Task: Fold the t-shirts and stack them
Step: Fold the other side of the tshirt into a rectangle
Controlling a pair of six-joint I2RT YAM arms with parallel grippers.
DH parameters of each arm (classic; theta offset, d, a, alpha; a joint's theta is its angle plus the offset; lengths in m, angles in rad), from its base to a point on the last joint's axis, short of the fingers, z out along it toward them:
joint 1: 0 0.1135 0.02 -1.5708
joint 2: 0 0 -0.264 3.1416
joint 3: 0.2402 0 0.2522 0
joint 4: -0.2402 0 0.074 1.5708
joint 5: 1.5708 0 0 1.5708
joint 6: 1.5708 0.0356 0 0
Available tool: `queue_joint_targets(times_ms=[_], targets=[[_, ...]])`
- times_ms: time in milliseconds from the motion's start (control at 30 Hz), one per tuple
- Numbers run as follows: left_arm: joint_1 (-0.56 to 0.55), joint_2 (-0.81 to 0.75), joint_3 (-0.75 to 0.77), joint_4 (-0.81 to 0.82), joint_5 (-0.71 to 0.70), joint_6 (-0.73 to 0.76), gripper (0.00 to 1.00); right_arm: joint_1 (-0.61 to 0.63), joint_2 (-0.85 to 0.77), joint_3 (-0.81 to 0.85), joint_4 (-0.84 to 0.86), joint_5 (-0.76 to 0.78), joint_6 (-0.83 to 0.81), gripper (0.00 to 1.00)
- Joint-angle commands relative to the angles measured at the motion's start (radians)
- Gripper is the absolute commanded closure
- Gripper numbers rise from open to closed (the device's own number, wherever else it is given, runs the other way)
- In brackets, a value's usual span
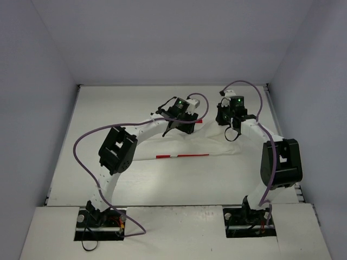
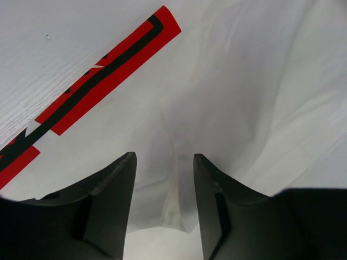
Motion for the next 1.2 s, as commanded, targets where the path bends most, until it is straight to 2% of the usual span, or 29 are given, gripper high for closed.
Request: queue_joint_targets(times_ms=[0,133,267,500,567,667,867,1167], targets=[[0.009,-0.089,-0.009,0.080,0.044,-0.122,0.51,0.009,-0.047,-0.041,0.057,-0.016,-0.012,1.00],[0.006,-0.108,-0.055,0.091,0.103,-0.216,0.51,0.019,-0.109,-0.160,0.065,0.021,0.048,1.00],[-0.019,-0.144,-0.152,0.092,0.086,-0.244,0.51,0.018,-0.167,-0.256,0.066,0.035,0.077,1.00],[-0.074,-0.203,-0.269,0.090,0.110,-0.244,0.50,0.019,-0.233,-0.283,0.058,0.023,0.099,1.00],[-0.062,-0.230,-0.249,0.064,0.099,-0.224,0.50,0.020,-0.237,-0.280,0.056,0.018,0.095,1.00],[-0.029,-0.227,-0.120,-0.026,0.079,-0.178,0.50,0.021,-0.238,-0.280,0.057,0.017,0.083,1.00],[0.000,-0.086,0.104,-0.128,0.104,-0.159,0.50,0.022,-0.242,-0.279,0.059,0.003,0.085,1.00],[-0.003,0.021,0.111,-0.170,0.163,-0.233,0.51,0.022,-0.263,-0.288,0.058,0.005,0.079,1.00]])
